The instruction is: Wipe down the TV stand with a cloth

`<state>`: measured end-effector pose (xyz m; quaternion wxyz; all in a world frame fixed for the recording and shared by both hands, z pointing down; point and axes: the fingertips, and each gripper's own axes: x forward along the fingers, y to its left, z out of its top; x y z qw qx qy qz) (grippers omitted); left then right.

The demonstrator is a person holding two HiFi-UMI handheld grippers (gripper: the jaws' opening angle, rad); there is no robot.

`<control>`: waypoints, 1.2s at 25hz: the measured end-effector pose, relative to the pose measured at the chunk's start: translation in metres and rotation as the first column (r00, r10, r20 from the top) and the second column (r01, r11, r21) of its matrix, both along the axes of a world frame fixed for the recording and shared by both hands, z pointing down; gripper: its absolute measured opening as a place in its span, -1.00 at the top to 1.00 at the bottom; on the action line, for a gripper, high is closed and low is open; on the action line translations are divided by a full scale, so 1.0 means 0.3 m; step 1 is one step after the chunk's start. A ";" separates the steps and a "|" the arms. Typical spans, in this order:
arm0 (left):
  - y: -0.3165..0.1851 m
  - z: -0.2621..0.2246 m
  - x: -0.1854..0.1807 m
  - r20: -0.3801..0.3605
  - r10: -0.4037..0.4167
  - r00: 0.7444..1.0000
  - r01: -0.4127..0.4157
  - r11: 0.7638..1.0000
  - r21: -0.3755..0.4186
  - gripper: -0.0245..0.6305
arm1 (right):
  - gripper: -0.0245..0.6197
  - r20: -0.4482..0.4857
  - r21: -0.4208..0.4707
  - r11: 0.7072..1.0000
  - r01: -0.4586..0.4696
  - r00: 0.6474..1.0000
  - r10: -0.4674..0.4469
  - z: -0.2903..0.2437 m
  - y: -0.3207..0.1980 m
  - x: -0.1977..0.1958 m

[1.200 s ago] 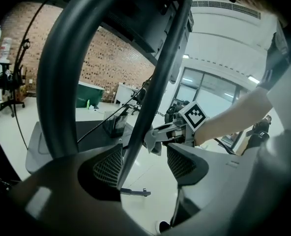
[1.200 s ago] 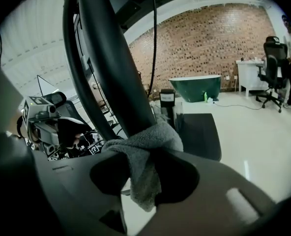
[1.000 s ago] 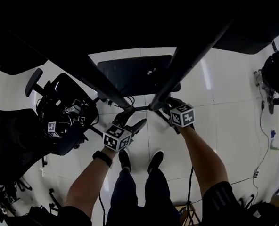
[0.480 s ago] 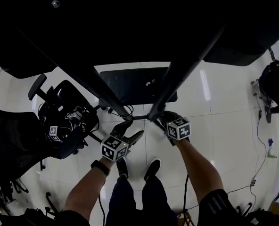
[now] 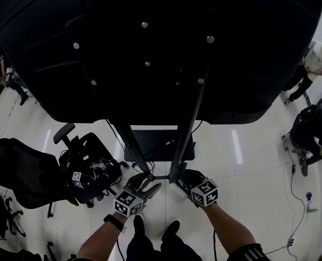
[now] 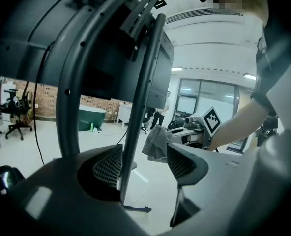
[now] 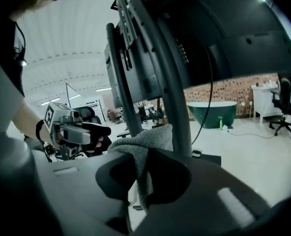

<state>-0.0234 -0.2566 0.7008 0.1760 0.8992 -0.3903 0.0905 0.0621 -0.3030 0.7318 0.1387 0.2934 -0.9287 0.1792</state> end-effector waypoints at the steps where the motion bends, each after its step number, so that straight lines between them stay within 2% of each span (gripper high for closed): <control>1: 0.017 -0.058 0.003 0.000 -0.004 1.000 0.004 1.000 0.025 -0.01 | 0.82 0.009 0.021 1.000 0.012 1.000 -0.012 -0.065 0.027 0.007; 7: 0.157 -0.337 -0.017 -0.042 -0.063 0.997 0.068 0.988 0.136 -0.01 | 0.82 0.107 0.084 0.995 0.047 0.993 -0.056 -0.378 0.216 0.050; 10: 0.235 -0.426 -0.010 -0.048 -0.059 0.997 0.067 0.981 0.181 0.00 | 0.82 0.141 0.081 0.996 0.038 0.989 -0.050 -0.457 0.316 0.078; 14: 0.363 -0.484 -0.024 -0.065 -0.066 0.996 0.079 0.973 0.218 0.00 | 0.82 0.148 0.077 0.994 0.077 0.985 -0.088 -0.501 0.496 0.051; 17: 0.473 -0.499 -0.030 -0.086 -0.050 0.995 0.067 0.976 0.208 0.00 | 0.82 0.182 0.082 0.996 0.041 0.982 -0.055 -0.539 0.602 0.031; 22: 0.680 -0.527 -0.095 -0.079 -0.017 0.997 0.036 0.970 0.239 0.00 | 0.82 0.211 0.112 0.993 -0.040 0.977 0.016 -0.604 0.771 -0.015; 27: 0.932 -0.579 -0.173 -0.076 0.020 0.997 0.003 0.959 0.282 0.00 | 0.82 0.222 0.174 0.979 -0.105 0.973 0.064 -0.692 0.987 -0.067; 30: 1.077 -0.578 -0.207 -0.086 0.028 0.996 -0.003 0.960 0.279 -0.01 | 0.82 0.210 0.188 0.971 -0.146 0.972 0.105 -0.716 1.111 -0.097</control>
